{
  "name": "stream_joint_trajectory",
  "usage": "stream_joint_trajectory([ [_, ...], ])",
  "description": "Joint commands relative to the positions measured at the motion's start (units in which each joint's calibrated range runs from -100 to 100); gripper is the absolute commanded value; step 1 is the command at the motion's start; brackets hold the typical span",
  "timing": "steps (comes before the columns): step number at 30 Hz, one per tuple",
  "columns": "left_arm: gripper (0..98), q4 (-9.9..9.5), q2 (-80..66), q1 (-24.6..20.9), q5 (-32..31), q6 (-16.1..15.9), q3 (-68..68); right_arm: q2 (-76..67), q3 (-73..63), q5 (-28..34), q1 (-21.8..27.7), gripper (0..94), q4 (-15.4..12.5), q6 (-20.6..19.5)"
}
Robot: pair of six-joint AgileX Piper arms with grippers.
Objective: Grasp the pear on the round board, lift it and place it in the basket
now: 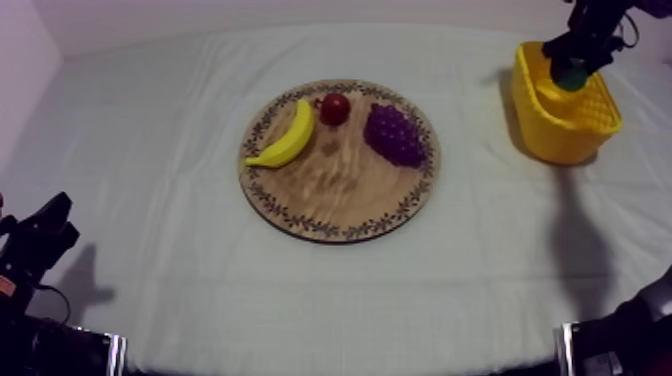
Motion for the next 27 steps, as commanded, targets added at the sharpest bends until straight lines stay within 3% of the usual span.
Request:
stream_joint_trajectory([
  [1,0.1,-0.03,0.02,0.01,0.0,-0.01,-0.02,1.14,-0.12,-0.08,-0.01,61.6,0.0,0.01],
  [6,0.1,-0.03,0.02,0.01,0.0,-0.01,-0.02,1.99,-1.03,-0.32,0.04,72.3,0.09,0.22],
  [10,0.1,-0.03,0.02,0.01,0.0,-0.01,-0.02,0.62,-2.07,-0.03,0.27,74.1,-0.02,0.72],
  [19,0.1,-0.03,0.02,0.01,0.0,-0.01,-0.02,-11.26,-1.63,-1.42,0.43,56.4,-2.06,1.51],
  [27,0.1,-0.03,0.02,0.01,0.0,-0.01,-0.02,-29.23,10.67,-9.72,-2.14,42.7,-4.48,0.62],
])
